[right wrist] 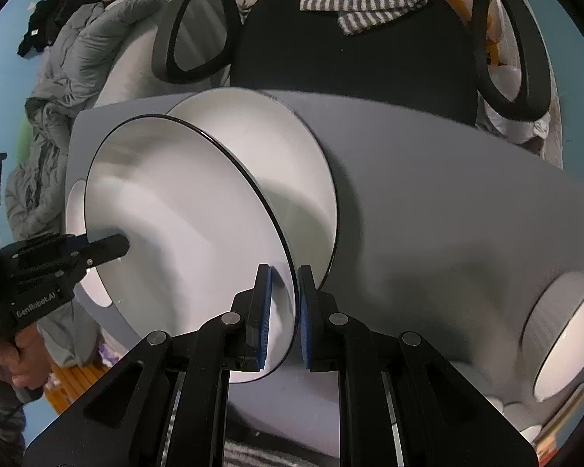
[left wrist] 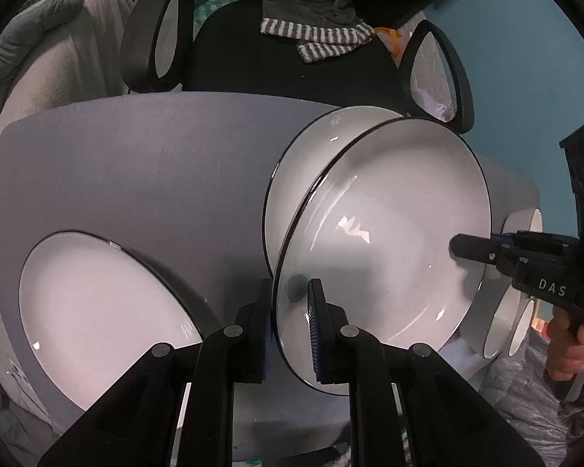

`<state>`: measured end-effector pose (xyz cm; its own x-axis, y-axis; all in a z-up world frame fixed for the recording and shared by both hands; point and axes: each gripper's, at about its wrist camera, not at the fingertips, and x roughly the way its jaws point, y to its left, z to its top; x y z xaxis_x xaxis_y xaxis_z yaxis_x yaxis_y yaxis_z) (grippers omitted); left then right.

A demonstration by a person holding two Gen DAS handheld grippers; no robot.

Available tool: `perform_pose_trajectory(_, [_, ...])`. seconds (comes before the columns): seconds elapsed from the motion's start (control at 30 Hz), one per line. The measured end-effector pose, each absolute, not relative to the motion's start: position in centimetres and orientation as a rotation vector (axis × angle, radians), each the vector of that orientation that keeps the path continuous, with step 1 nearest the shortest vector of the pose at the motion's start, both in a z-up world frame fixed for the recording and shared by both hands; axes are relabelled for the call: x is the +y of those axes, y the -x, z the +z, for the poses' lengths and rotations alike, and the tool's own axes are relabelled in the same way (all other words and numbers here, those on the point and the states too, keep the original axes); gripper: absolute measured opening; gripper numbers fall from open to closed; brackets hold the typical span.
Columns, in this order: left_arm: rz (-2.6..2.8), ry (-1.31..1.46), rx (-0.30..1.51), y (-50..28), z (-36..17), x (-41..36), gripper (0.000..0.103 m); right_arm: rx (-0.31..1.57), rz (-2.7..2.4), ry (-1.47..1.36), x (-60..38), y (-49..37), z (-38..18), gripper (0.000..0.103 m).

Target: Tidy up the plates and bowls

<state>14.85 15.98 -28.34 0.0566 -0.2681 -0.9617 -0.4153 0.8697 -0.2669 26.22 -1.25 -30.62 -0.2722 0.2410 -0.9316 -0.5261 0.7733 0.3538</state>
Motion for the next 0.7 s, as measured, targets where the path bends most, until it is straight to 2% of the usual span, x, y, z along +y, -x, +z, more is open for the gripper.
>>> perform_pose_trajectory(0.7, [0.156, 0.575, 1.594, -16.2, -30.0, 17.0, 0.016, 1.731, 0.760, 0.267, -1.4, -28.5, -32.3, 0.014])
